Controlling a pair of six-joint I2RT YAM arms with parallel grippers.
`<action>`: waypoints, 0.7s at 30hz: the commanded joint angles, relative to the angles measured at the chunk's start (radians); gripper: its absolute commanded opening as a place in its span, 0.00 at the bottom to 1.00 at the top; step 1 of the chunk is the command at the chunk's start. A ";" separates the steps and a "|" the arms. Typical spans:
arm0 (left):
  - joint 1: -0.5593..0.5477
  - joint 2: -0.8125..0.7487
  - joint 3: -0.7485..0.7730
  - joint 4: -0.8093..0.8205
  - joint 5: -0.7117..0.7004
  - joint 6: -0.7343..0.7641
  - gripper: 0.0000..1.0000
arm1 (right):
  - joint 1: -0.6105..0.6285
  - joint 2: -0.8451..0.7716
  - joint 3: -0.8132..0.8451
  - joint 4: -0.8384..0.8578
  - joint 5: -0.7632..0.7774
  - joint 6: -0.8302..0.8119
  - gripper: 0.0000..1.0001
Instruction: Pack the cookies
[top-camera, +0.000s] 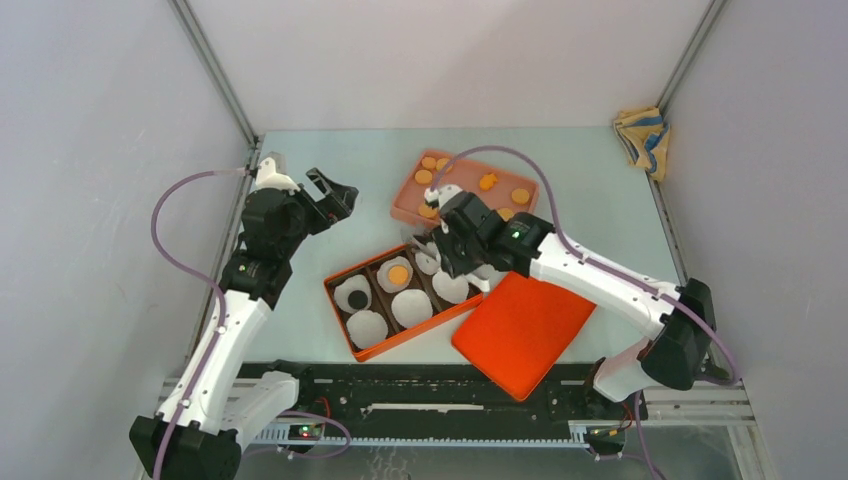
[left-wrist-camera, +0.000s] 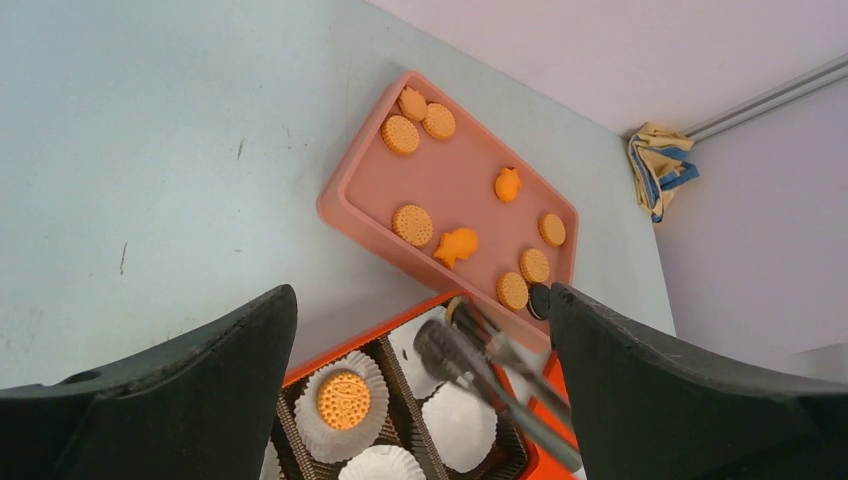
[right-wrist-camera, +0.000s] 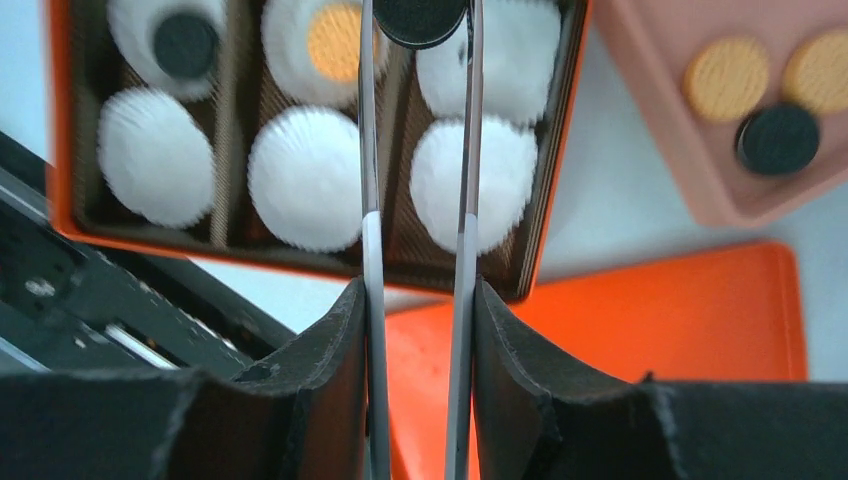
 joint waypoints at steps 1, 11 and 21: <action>0.009 -0.026 -0.021 0.009 0.013 -0.019 1.00 | 0.001 -0.011 -0.084 -0.001 0.034 0.053 0.20; 0.009 -0.028 -0.021 0.009 0.011 -0.016 1.00 | -0.040 0.048 -0.100 0.043 0.024 0.028 0.24; 0.009 -0.005 -0.013 0.016 0.042 -0.010 1.00 | -0.034 0.016 -0.065 0.008 0.041 0.036 0.54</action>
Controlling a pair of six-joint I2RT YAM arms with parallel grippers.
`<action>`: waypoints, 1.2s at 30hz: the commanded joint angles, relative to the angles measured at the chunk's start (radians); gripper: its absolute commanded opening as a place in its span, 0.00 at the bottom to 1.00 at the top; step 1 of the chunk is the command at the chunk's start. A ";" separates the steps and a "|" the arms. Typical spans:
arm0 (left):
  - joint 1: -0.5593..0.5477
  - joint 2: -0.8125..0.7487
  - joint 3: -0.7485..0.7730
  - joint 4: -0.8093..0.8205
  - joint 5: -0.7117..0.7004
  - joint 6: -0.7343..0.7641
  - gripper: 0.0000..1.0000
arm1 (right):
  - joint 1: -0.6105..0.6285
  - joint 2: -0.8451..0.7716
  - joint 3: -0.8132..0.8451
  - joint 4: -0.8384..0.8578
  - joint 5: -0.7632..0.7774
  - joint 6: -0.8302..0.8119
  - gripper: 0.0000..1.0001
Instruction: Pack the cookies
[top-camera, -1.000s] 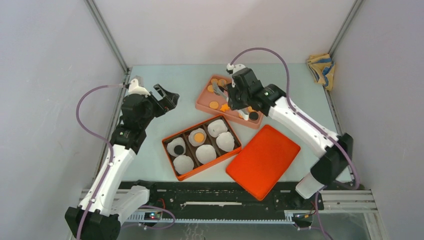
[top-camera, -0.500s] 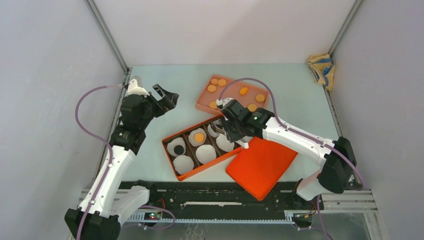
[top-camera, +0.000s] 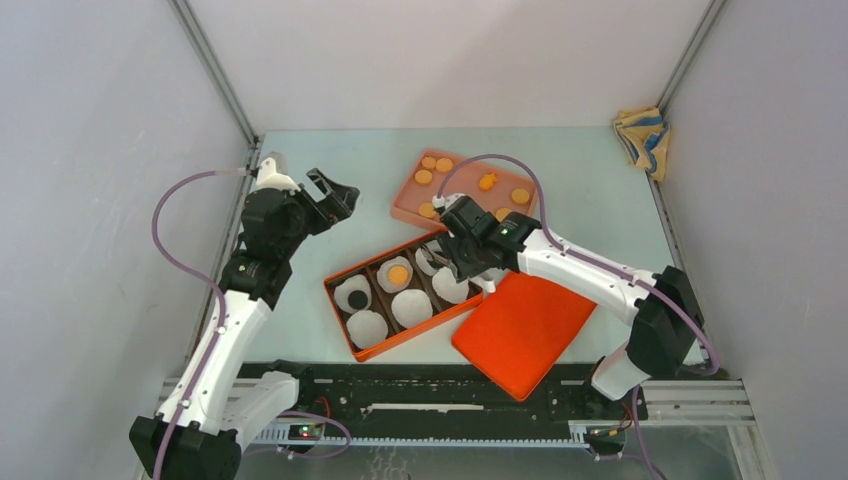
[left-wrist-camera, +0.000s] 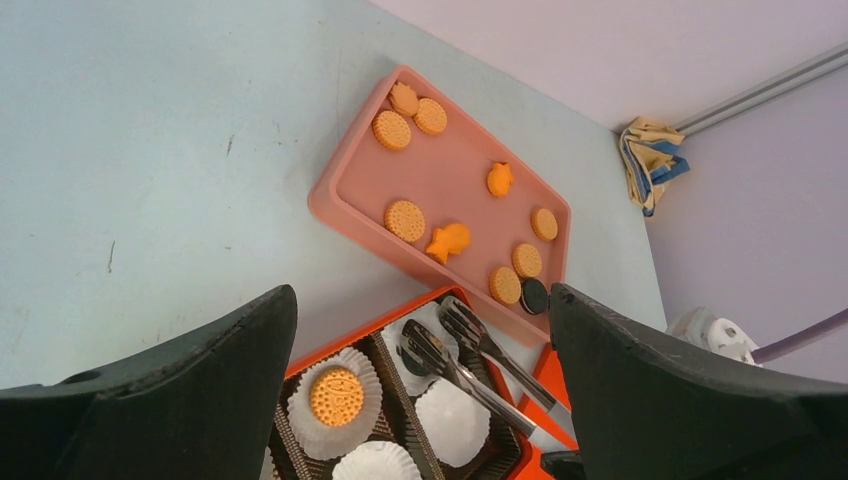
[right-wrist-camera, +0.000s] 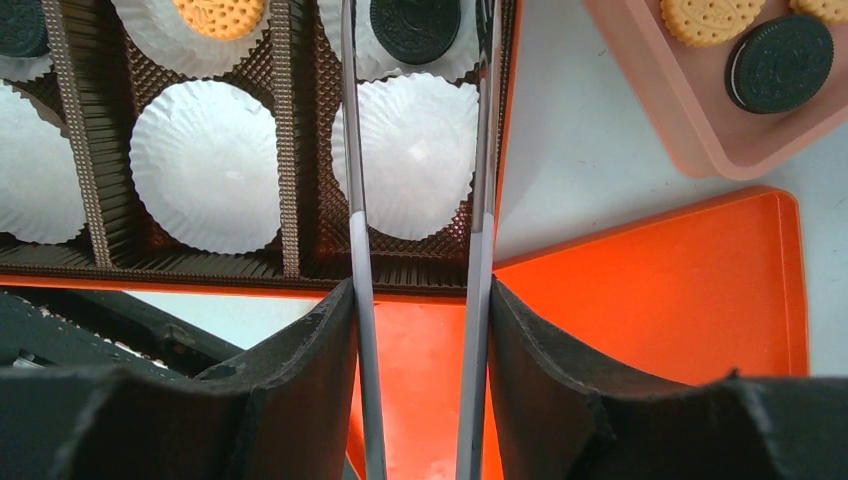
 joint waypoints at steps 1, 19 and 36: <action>0.008 -0.002 -0.013 0.018 0.029 -0.001 1.00 | 0.006 -0.067 0.064 0.009 0.022 0.013 0.54; 0.008 0.001 -0.005 0.027 0.036 0.003 1.00 | -0.100 0.150 0.284 0.078 0.052 -0.050 0.56; 0.021 0.009 -0.012 0.015 0.011 0.026 1.00 | -0.137 0.314 0.331 0.088 -0.004 -0.053 0.54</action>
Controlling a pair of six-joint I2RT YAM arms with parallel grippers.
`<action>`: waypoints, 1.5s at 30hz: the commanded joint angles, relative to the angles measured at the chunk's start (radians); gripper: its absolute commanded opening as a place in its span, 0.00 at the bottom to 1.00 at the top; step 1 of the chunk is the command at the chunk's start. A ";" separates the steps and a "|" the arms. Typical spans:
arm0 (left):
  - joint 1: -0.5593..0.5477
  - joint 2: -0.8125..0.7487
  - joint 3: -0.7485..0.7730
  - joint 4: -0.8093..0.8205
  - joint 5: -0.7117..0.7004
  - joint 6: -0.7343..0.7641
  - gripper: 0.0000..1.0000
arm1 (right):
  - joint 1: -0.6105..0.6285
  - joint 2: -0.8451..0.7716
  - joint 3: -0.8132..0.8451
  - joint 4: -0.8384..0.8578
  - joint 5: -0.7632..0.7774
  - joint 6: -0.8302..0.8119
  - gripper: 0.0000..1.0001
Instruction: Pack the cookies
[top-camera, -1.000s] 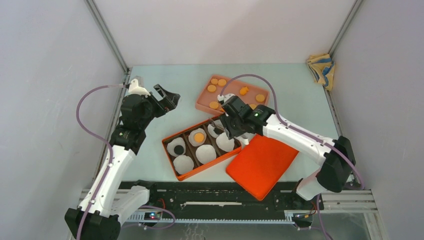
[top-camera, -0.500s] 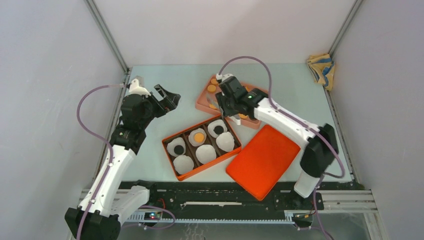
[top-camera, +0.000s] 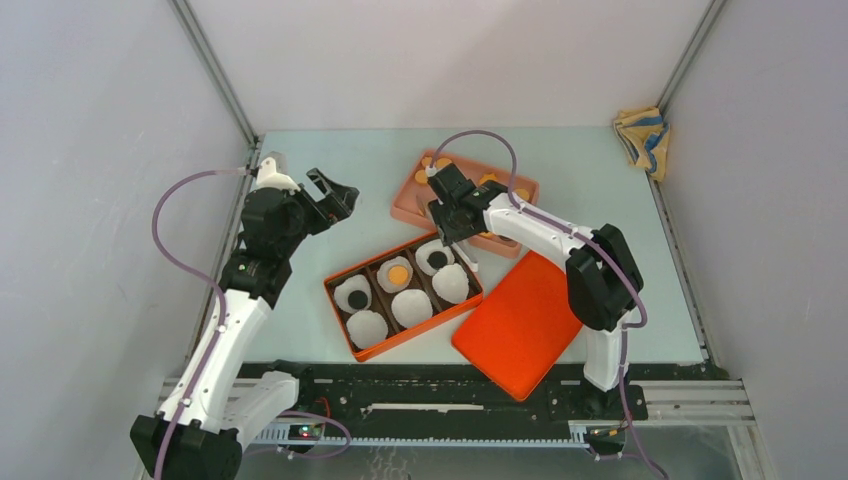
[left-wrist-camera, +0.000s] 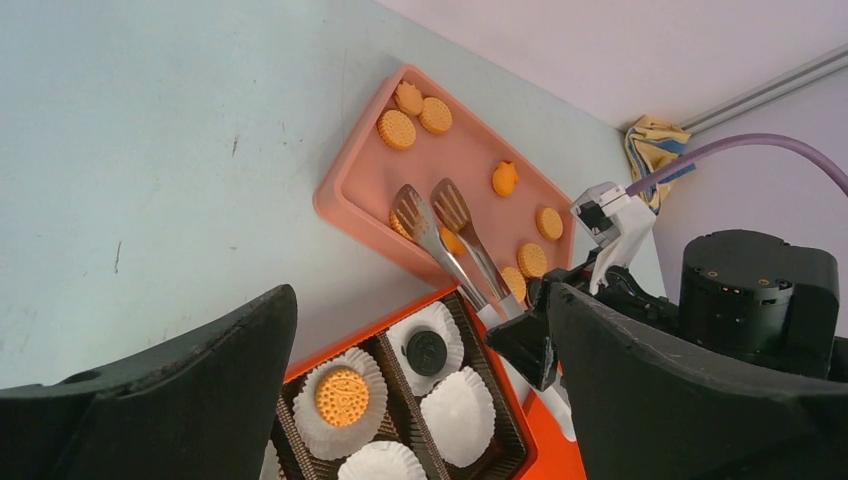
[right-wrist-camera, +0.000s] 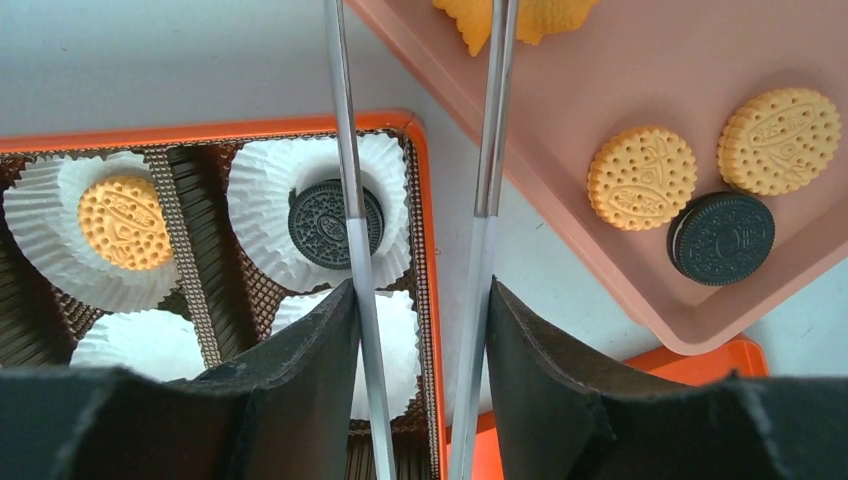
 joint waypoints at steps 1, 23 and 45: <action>0.013 0.003 -0.012 0.015 0.005 0.014 1.00 | 0.007 -0.046 0.072 -0.005 -0.018 -0.007 0.54; 0.017 -0.013 -0.045 0.046 0.052 -0.011 1.00 | 0.023 0.150 0.395 -0.356 0.014 0.005 0.54; 0.049 -0.052 0.014 -0.021 0.033 -0.020 1.00 | 0.110 -0.214 0.173 -0.186 0.046 0.010 0.24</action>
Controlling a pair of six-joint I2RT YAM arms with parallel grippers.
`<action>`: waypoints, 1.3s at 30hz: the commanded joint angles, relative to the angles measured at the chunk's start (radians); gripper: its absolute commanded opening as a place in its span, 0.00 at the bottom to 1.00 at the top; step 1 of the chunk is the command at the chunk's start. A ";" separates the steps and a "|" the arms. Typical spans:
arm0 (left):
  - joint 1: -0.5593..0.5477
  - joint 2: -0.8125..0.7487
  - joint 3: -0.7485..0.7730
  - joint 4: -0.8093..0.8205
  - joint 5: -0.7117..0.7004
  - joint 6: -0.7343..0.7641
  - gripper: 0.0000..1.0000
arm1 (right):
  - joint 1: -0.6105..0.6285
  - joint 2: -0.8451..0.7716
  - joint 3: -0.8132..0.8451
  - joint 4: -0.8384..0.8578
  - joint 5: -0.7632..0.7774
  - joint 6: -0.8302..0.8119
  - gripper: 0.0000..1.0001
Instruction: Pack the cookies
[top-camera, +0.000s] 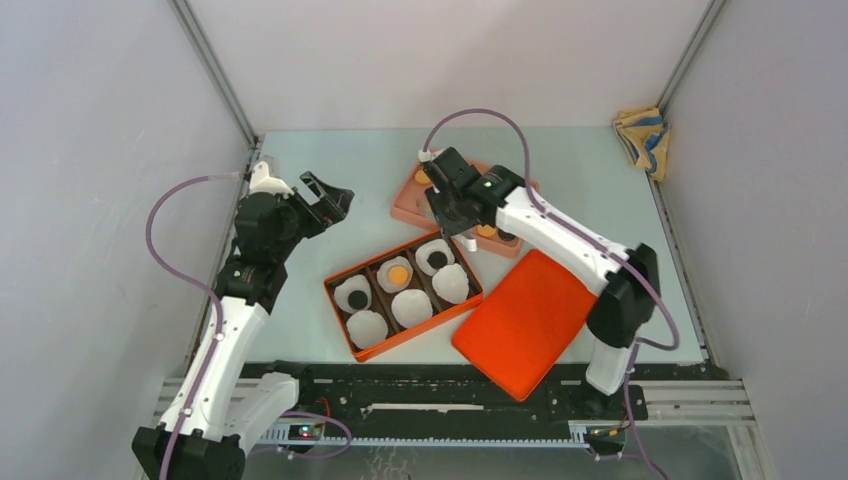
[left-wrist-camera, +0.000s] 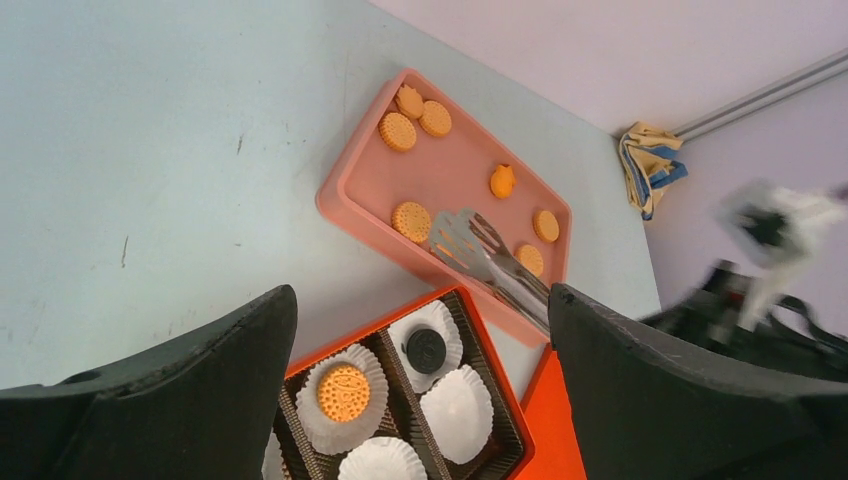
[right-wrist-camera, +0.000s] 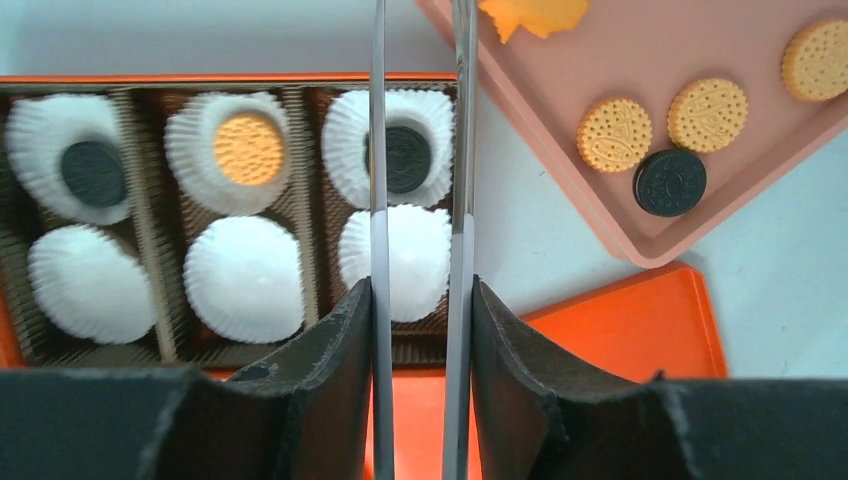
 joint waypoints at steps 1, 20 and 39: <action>0.020 -0.012 0.035 -0.014 -0.001 -0.010 1.00 | 0.050 -0.156 -0.047 0.080 0.015 -0.004 0.24; 0.026 0.022 0.031 0.010 0.037 -0.011 1.00 | -0.076 -0.044 -0.087 0.140 0.153 0.005 0.26; 0.027 0.048 0.022 0.026 0.054 -0.022 1.00 | -0.181 -0.029 -0.083 0.095 0.127 0.026 0.40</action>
